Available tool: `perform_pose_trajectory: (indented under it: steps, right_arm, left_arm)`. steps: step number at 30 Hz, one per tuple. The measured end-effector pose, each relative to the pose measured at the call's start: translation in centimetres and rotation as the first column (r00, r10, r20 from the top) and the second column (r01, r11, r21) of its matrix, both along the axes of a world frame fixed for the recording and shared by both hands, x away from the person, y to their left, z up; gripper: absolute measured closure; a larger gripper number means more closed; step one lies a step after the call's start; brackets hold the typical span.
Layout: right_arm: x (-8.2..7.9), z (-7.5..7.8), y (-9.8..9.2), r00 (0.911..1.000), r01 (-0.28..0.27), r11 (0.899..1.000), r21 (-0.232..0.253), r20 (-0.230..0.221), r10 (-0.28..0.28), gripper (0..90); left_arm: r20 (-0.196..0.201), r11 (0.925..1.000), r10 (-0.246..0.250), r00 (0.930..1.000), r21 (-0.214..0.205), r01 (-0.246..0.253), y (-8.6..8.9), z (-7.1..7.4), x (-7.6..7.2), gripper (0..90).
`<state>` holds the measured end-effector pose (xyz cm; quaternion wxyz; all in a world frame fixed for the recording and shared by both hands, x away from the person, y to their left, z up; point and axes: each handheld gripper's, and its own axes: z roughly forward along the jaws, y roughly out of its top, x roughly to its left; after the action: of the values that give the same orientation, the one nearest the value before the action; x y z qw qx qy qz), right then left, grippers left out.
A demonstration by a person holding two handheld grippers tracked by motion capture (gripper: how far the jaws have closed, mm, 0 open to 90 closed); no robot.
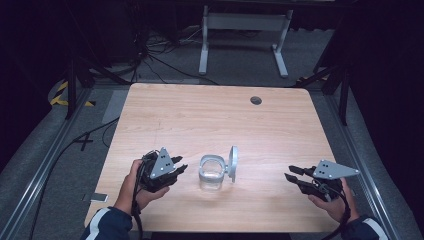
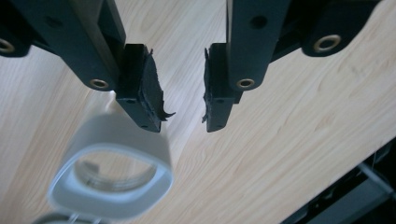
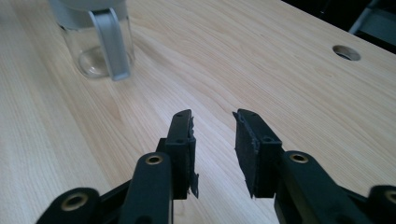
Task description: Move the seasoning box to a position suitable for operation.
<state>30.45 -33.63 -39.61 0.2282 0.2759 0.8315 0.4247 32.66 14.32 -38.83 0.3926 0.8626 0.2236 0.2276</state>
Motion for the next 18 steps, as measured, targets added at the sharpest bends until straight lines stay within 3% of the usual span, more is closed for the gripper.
perform_pose_trajectory:
  steps: [6, 9, 18]
  right_arm:
    - [-0.2, -0.5, -1.1, 0.9995, 0.031, 0.999, -0.023, -0.002, -0.031, 63.1]
    - [-0.3, -0.8, -1.6, 0.9987, 0.052, 0.998, -0.043, -0.001, -0.052, 60.0]
    - [-0.5, -2.0, -4.0, 0.9892, 0.145, 0.986, -0.079, -0.008, -0.146, 47.8]
  left_arm:
    - [-0.016, 0.9987, 0.042, 0.9990, 0.029, -0.042, 1.5, -1.4, -0.1, 58.4]
    - [-0.020, 0.9959, 0.061, 0.9979, 0.067, -0.060, 2.4, -2.3, -0.2, 54.1]
    - [-0.065, 0.9910, 0.118, 0.9909, 0.071, -0.114, 5.6, -5.0, -0.5, 35.3]
